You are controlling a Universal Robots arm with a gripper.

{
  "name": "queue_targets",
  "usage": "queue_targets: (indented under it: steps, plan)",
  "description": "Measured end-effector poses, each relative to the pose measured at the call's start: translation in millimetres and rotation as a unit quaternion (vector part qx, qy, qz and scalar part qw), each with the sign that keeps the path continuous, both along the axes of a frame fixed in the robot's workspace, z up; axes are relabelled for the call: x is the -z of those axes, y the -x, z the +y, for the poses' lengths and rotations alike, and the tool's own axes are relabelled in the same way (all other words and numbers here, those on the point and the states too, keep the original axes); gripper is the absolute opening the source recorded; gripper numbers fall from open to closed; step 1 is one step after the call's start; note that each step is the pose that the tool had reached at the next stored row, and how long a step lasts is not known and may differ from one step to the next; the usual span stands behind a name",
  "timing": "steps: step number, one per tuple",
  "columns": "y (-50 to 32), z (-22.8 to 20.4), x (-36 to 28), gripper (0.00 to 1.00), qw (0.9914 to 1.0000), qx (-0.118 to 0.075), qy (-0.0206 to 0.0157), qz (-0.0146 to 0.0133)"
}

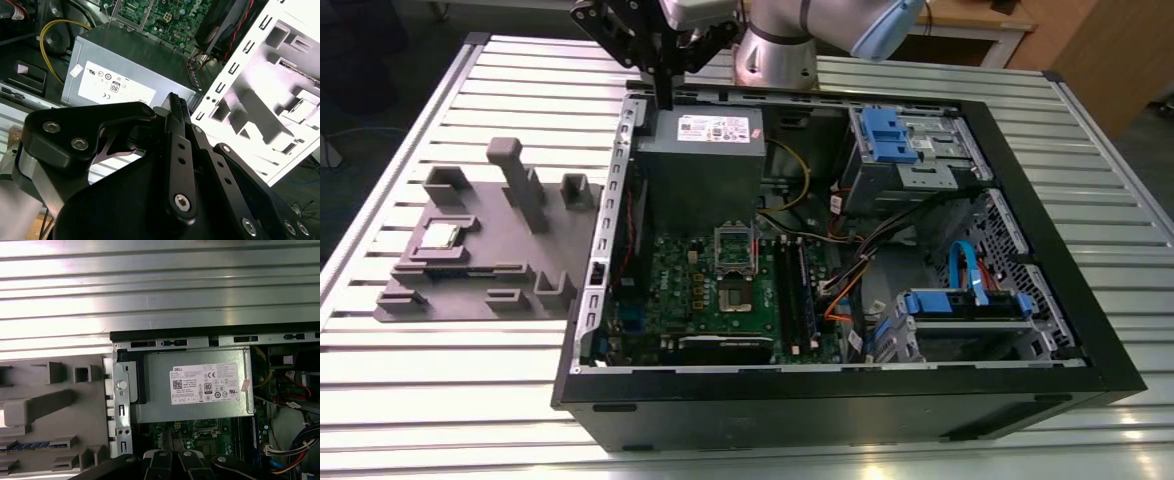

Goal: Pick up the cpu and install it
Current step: 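Reach for the cpu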

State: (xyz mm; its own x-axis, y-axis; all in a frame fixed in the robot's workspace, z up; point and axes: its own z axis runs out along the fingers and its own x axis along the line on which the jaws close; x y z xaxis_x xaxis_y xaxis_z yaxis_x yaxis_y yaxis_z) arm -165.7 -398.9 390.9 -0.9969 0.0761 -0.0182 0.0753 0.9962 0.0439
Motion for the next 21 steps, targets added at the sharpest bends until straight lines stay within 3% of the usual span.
queue_targets:
  steps: [8, 21]
  plan:
    - [0.5, 0.0, 0.0, 0.10, 1.00000, 0.000, 0.0000, 0.0000]
    - [11.2, 0.0, 0.0, 0.10, 1.00000, 0.000, 0.0000, 0.0001]
